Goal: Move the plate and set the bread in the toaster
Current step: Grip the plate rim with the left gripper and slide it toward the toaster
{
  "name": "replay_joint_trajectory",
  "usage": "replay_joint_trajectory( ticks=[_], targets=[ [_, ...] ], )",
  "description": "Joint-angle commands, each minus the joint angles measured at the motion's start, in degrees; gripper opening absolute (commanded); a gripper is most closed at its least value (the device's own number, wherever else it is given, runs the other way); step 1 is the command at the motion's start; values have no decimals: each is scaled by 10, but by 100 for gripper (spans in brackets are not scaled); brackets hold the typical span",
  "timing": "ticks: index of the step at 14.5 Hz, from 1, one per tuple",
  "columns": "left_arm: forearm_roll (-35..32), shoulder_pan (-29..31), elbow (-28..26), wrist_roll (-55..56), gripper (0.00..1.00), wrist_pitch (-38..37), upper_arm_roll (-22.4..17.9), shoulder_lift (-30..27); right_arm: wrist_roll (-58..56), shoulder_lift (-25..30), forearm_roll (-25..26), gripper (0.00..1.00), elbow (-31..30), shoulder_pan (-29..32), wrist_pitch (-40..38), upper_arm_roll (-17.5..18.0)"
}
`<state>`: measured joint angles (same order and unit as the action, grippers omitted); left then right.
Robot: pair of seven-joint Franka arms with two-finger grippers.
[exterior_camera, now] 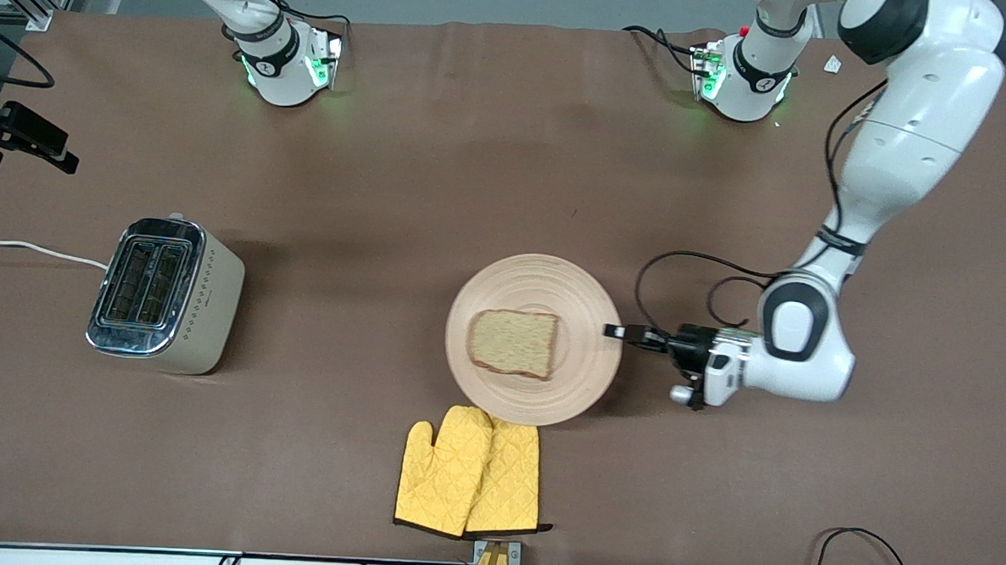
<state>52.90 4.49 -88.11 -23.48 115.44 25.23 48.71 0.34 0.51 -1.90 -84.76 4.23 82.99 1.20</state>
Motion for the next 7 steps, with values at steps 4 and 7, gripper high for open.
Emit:
replay_joint_trajectory(
  ticks=[4,7],
  targets=[
    [112,-111,-7,-10,0,113,3,4,-4,3,-7,100,-3,6,4,3],
    [118,-142,-10,-13,0,151,2,18,-4,2,-7,100,-3,6,4,4]
  ],
)
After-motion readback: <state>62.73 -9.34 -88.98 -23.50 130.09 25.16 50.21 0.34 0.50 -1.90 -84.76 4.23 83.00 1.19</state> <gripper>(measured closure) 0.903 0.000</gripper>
